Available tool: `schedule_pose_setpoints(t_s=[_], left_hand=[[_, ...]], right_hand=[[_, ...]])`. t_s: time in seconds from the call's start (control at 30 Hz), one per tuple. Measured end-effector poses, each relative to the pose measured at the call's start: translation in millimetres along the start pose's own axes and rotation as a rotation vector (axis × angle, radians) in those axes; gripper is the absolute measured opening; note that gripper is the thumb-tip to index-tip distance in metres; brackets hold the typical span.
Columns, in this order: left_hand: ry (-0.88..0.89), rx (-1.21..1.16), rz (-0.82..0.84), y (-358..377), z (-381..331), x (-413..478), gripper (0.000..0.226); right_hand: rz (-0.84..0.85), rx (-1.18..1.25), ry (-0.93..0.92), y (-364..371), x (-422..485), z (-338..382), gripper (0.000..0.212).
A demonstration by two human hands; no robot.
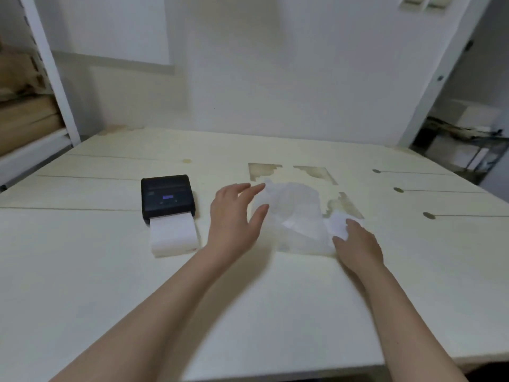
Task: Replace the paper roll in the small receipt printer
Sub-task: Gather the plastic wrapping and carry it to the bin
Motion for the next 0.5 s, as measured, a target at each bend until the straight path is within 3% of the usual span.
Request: schedule_pose_setpoints(t_s=[0.07, 0.17, 0.23, 0.37, 0.43, 0.5], left_hand=[[-0.001, 0.007, 0.043, 17, -13, 0, 0.051], [-0.014, 0.034, 0.073, 32, -22, 3, 0.048], [-0.066, 0.054, 0.092, 39, -21, 6, 0.046], [-0.201, 0.087, 0.12, 48, -3, 10, 0.052], [-0.288, 0.056, 0.16, 56, 11, 10, 0.058], [-0.38, -0.009, 0.205, 62, 21, 9, 0.065]], right_hand=[[0.004, -0.078, -0.059, 1, 2, -11, 0.054], [-0.11, -0.082, -0.13, -11, 4, -12, 0.033], [-0.18, -0.07, -0.109, -17, 5, -13, 0.03], [-0.374, 0.247, -0.005, -41, -4, -13, 0.031], [-0.413, 0.417, -0.107, -48, -11, 5, 0.027], [-0.292, 0.473, -0.269, -39, -17, 34, 0.028]])
Point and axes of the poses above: each hand's wrist, its own x-axis towards the middle knuckle, its own y-axis out of the palm, z = x × y, the point moved 10 cm from there along x, towards the middle knuckle, and after that the axes turned 7 degrees about -z, right-handed, at the moved point
